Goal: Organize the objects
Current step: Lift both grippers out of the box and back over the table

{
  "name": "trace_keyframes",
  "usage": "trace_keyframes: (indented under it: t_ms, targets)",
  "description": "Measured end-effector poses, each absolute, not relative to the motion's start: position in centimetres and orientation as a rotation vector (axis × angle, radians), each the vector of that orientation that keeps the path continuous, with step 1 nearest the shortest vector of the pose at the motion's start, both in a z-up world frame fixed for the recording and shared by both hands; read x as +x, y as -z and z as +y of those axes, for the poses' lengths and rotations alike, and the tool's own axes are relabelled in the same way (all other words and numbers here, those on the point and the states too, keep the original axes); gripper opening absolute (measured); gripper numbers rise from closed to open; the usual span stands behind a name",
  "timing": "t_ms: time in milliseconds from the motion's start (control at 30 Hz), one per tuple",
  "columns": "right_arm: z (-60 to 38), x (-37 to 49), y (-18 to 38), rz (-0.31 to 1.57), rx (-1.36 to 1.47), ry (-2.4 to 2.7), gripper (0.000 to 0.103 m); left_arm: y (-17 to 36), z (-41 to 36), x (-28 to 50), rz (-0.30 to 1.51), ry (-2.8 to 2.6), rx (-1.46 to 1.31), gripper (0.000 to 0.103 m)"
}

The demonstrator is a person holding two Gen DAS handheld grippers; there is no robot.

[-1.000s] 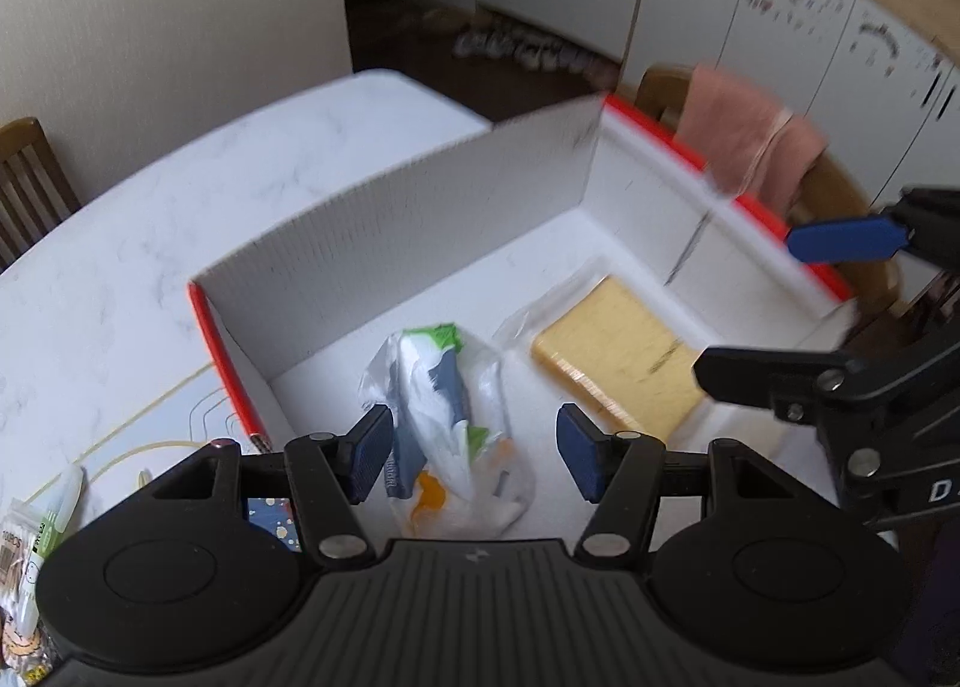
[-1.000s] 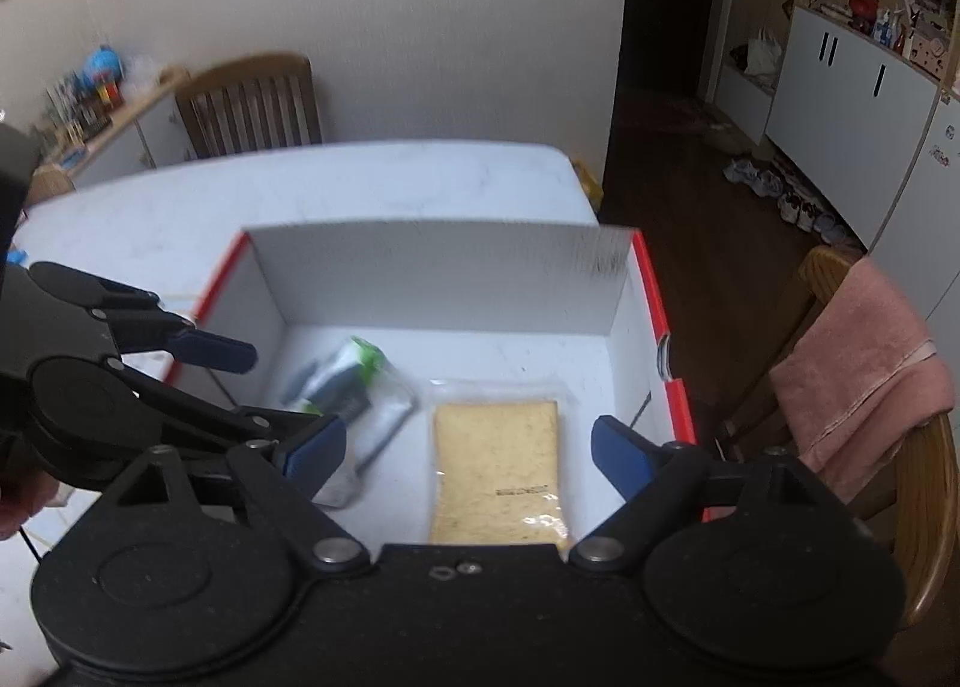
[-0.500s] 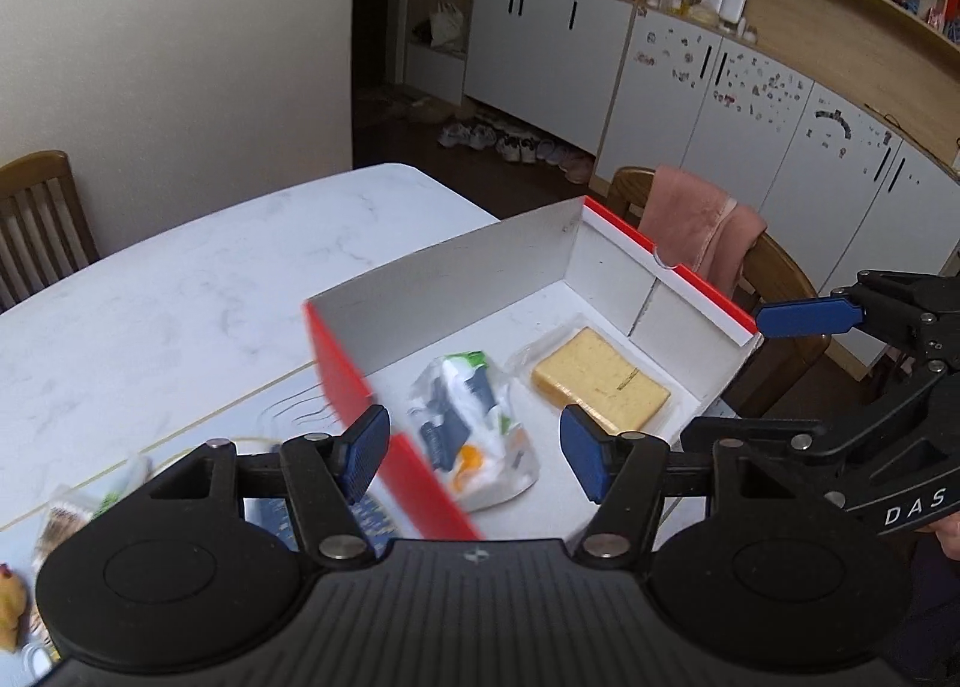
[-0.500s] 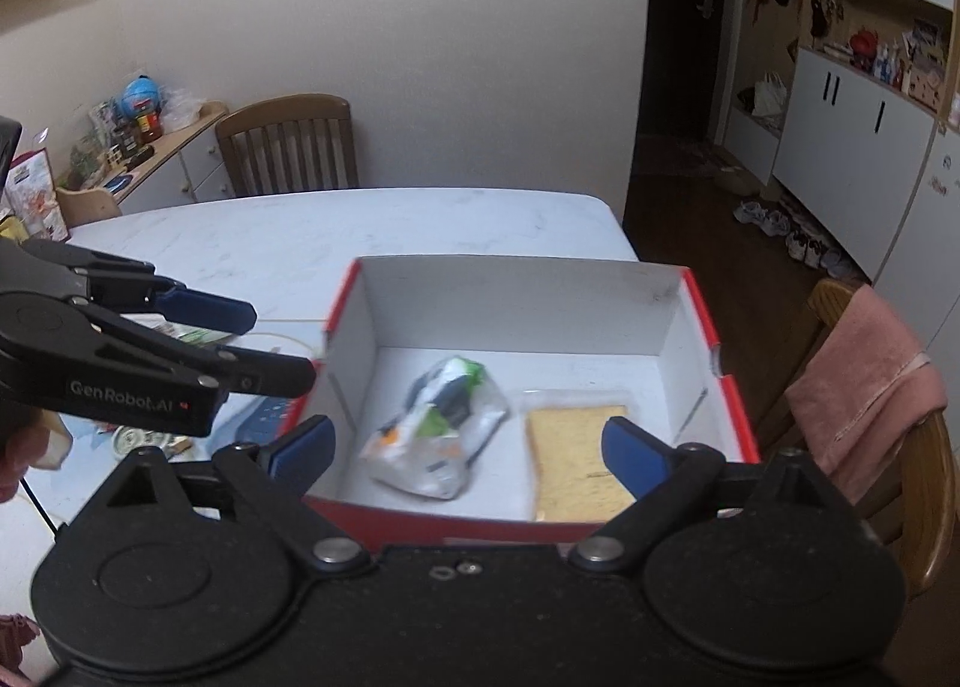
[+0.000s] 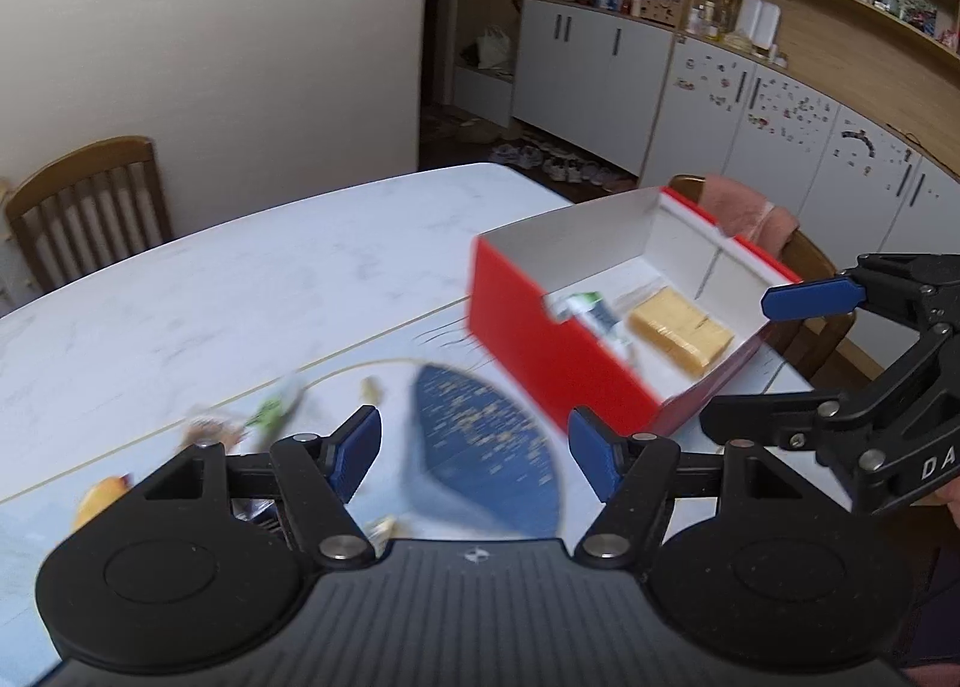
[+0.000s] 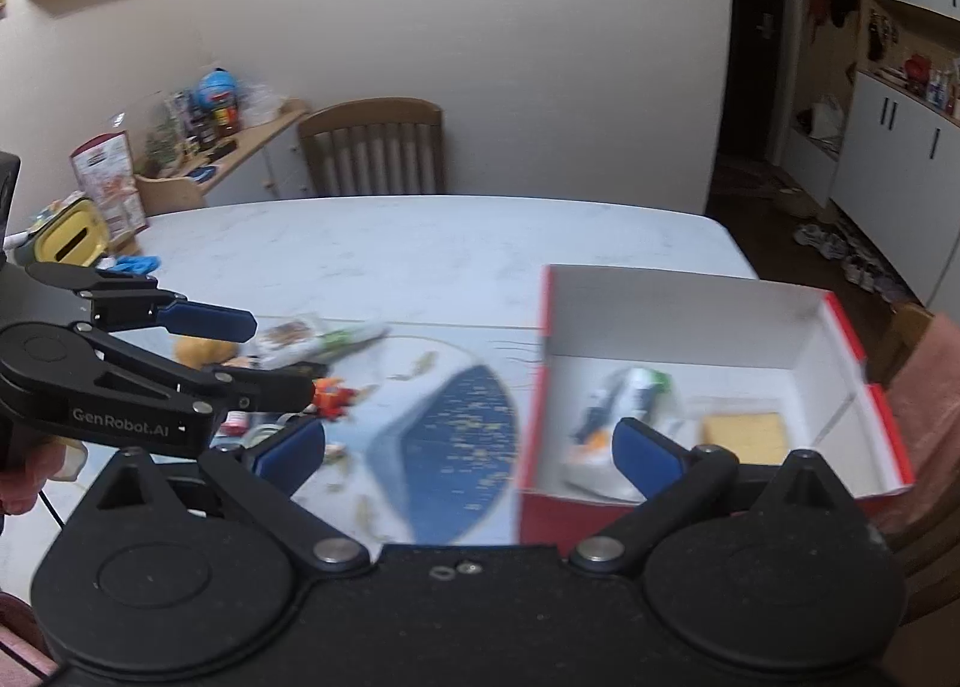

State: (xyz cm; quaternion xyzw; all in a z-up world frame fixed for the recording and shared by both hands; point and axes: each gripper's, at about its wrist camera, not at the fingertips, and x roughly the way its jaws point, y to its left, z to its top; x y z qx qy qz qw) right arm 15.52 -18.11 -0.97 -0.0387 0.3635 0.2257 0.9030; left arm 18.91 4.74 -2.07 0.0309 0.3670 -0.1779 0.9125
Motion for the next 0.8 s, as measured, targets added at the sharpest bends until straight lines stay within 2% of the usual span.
trace_keyframes:
  t_ms: [200, 300, 567, 700, 800]
  targets:
    - [-14.1, 14.5, 1.9, 0.783, -0.076, -0.475, 0.103, 2.8, 9.6, 16.9, 0.737, 0.32, 0.069, 0.073]
    - [-12.6, 14.1, 2.6, 0.804, -0.069, -0.475, 0.103, 3.2, 11.9, 16.1, 0.729, 0.309, 0.075, 0.082]
    - [-9.0, 13.4, 4.1, 0.841, -0.074, -0.469, 0.103, 5.2, 17.2, 15.7, 0.745, 0.273, 0.006, 0.09]
    - [-7.5, 13.6, 5.0, 0.861, -0.079, -0.452, 0.103, 6.3, 19.1, 16.1, 0.76, 0.234, -0.016, 0.102]
    - [-6.7, 13.9, 5.7, 0.875, -0.081, -0.443, 0.103, 7.3, 20.7, 16.7, 0.771, 0.208, -0.029, 0.102]
